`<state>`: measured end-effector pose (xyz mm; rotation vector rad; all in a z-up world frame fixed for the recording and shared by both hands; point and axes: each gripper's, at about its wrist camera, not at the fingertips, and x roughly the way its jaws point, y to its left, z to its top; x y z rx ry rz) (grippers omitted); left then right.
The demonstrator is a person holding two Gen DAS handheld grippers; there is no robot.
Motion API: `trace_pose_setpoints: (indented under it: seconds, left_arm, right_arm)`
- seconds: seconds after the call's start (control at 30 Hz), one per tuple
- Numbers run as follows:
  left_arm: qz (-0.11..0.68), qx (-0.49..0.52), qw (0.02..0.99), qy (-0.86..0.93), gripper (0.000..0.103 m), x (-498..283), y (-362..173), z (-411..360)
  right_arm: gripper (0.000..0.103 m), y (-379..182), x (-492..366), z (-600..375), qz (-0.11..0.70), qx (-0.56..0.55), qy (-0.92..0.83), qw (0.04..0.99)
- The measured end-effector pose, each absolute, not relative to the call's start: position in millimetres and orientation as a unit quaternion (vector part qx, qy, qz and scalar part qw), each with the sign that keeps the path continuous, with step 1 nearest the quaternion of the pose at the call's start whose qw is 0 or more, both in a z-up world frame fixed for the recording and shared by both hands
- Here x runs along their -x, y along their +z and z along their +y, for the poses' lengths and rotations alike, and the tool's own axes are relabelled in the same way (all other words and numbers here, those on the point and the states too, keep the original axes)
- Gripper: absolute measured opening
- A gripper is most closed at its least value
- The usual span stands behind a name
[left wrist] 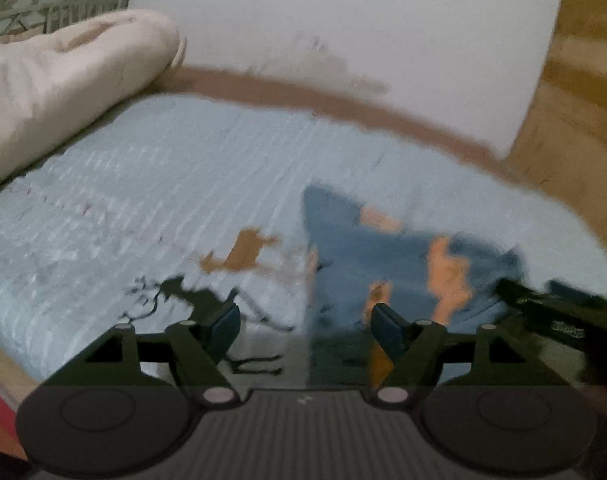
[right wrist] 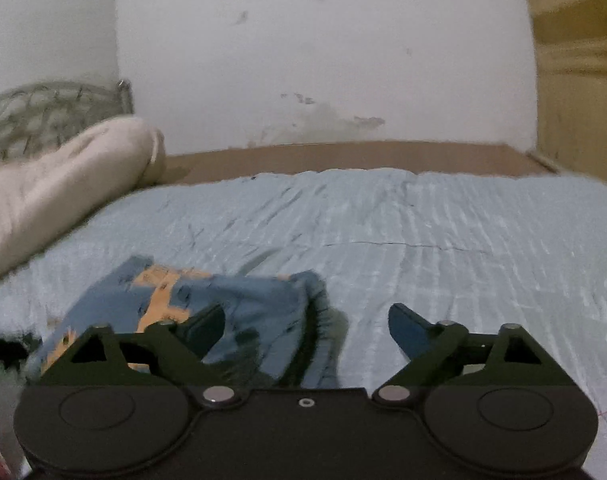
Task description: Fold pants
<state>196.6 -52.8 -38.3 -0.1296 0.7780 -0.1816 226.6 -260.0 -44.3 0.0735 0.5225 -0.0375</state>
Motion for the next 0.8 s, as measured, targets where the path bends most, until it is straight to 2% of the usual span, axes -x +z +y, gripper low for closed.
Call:
trace_pose_setpoints:
  seconds: [0.07,0.17,0.3,0.5,0.57,0.8]
  left_arm:
    - [0.391,0.051,0.915,-0.087,0.077,-198.7,-48.5,-53.8]
    - [0.383,0.058,0.917,-0.098,0.077,-190.8,-52.8,-48.3]
    - [0.382,0.062,0.916,-0.106,0.078,-184.5,-52.5,-42.5]
    - [0.368,0.069,0.923,-0.091,0.09,-196.0,-37.0,-43.6]
    - [0.368,0.068,0.923,-0.091,0.096,-205.4,-33.6,-48.9]
    - [0.409,0.051,0.908,-0.081,0.096,-226.6,-44.0,-65.7]
  right_arm:
    - [0.094,-50.8,-226.1,-252.6,0.268,-0.015,-0.031,0.963]
    - [0.101,-58.6,-217.2,-260.4,0.273,-0.019,-0.068,0.959]
    - [0.102,-65.9,-206.6,-279.1,0.279,-0.048,-0.063,0.957]
    - [0.102,-52.7,-199.7,-269.8,0.245,-0.042,-0.047,0.968]
    - [0.102,-45.9,-210.3,-263.0,0.239,-0.035,-0.032,0.97]
    - [0.102,-42.3,-271.0,-243.1,0.26,0.007,-0.001,0.966]
